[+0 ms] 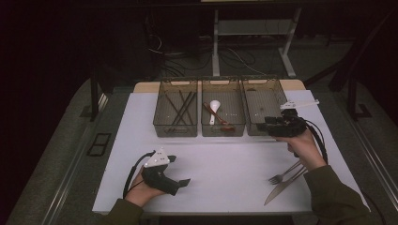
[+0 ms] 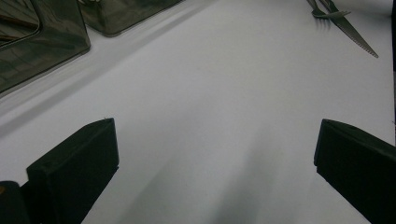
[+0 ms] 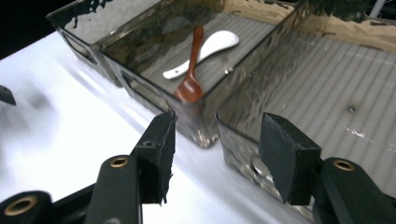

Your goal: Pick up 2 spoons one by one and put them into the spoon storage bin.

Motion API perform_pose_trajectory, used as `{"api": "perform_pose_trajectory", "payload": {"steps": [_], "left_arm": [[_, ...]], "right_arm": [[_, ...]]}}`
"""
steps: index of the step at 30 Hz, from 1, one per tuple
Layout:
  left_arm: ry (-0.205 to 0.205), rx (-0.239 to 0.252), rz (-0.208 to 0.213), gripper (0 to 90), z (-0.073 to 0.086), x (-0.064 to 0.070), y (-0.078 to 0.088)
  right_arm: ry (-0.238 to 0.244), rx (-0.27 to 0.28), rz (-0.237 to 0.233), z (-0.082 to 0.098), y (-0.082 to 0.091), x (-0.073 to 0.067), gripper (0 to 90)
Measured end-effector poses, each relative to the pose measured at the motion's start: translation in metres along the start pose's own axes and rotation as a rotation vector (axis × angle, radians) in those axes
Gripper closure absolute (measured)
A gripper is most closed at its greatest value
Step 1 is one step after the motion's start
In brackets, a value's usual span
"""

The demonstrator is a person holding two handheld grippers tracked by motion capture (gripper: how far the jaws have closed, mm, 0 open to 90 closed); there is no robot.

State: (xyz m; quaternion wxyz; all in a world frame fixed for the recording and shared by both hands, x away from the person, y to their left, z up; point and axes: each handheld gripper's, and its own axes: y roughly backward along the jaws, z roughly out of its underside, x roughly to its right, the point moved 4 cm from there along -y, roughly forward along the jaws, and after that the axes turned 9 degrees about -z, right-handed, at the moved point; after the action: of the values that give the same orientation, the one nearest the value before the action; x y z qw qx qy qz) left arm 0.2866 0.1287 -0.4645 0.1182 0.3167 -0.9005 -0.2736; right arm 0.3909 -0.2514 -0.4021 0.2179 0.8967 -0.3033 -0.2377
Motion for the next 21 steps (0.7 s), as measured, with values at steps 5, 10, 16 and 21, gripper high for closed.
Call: {"api": "perform_pose_trajectory", "payload": {"steps": [5,10,16,21], "left_arm": [[-0.003,-0.001,0.001,0.0,-0.001,0.000,-0.001],[-0.004,-0.001,0.001,0.0,-0.001,0.001,0.000],[-0.005,-0.001,0.001,0.0,-0.001,0.002,-0.001],[-0.007,-0.003,-0.002,0.0,-0.001,0.002,0.000]], "right_arm": [[-0.002,-0.003,-0.009,0.014,0.014,0.000,45.5],[-0.006,-0.016,-0.013,0.029,0.027,0.001,46.3],[0.000,-0.034,-0.029,0.044,0.038,-0.003,51.9],[0.016,-0.060,-0.042,0.055,0.043,-0.007,58.3]]}}
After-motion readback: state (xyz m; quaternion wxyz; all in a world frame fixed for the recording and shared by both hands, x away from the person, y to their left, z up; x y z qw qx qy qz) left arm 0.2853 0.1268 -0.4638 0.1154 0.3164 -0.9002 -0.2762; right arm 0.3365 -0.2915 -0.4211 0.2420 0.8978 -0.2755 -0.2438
